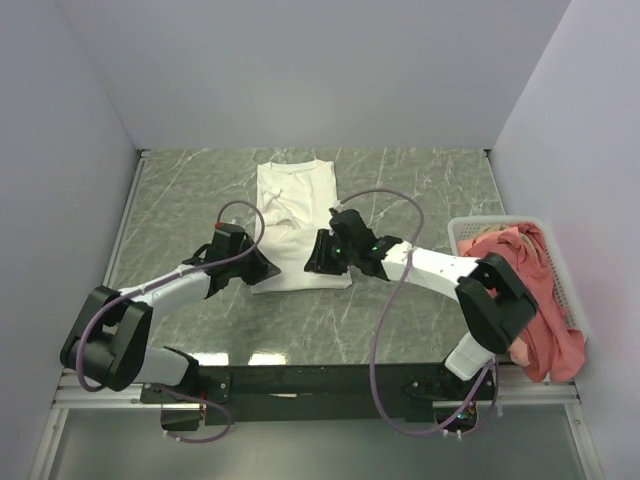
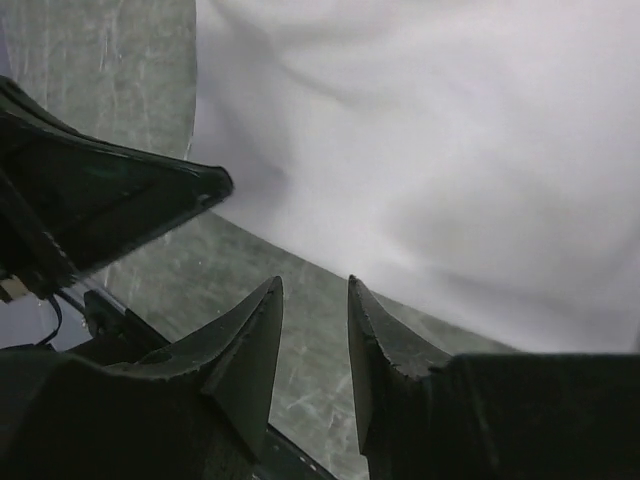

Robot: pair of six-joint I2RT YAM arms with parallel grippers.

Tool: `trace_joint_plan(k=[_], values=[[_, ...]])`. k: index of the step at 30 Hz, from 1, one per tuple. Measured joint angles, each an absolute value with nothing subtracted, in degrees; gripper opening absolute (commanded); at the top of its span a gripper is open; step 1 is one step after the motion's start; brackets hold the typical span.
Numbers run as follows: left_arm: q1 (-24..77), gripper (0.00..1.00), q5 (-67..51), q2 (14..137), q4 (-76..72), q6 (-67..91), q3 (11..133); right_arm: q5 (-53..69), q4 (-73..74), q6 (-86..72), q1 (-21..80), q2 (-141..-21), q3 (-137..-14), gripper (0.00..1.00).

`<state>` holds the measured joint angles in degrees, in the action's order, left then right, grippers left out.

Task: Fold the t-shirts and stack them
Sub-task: Fold the tshirt

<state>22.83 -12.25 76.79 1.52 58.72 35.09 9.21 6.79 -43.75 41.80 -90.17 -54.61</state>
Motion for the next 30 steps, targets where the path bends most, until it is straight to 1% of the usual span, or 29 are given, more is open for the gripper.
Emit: trace_joint_plan(k=[5,8,11,14,17,20,21,23,24,25,26,30], values=[[23.05,0.01,-11.88,79.83,0.23,59.7,31.31,11.73,3.42,-44.07,42.02,-97.6,-55.0,0.37],[22.41,0.01,-11.79,80.47,-0.1,60.07,29.28,12.08,2.07,-44.31,40.64,-99.18,-52.05,0.37],[21.23,0.01,-12.23,79.66,-1.26,60.12,28.08,13.21,-1.1,-45.58,37.93,-97.38,-47.42,0.37],[19.35,0.01,-12.53,78.06,-1.04,59.66,26.89,13.02,-2.02,-45.58,35.2,-92.9,-42.59,0.38],[17.65,0.05,-12.58,75.68,1.17,58.96,26.63,11.31,0.84,-45.21,33.76,-88.44,-40.12,0.39],[16.56,0.17,-12.08,70.3,4.62,57.71,26.7,9.28,3.81,-44.84,33.32,-84.36,-39.07,0.44],[16.29,0.25,-11.81,68.27,5.67,57.52,26.7,8.78,4.6,-44.66,33.21,-83.02,-38.74,0.46],[15.57,0.32,-11.68,64.2,7.44,56.64,26.7,8.05,5.67,-44.45,33.21,-80.58,-37.87,0.48],[15.29,0.4,-11.6,62.72,8.08,56.42,26.7,7.64,6.07,-44.34,33.21,-79.37,-37.34,0.49],[15.07,0.45,-11.51,61.73,8.51,56.23,26.7,7.01,6.66,-44.25,33.21,-78.35,-36.86,0.51],[14.92,0.53,-11.38,61.25,8.82,56.14,26.65,6.42,7.35,-44.12,33.21,-77.45,-36.47,0.54],[14.92,0.62,-11.27,61.25,8.62,55.75,24.71,3.18,9.74,-43.42,33.21,-76.31,-36.21,0.64]])
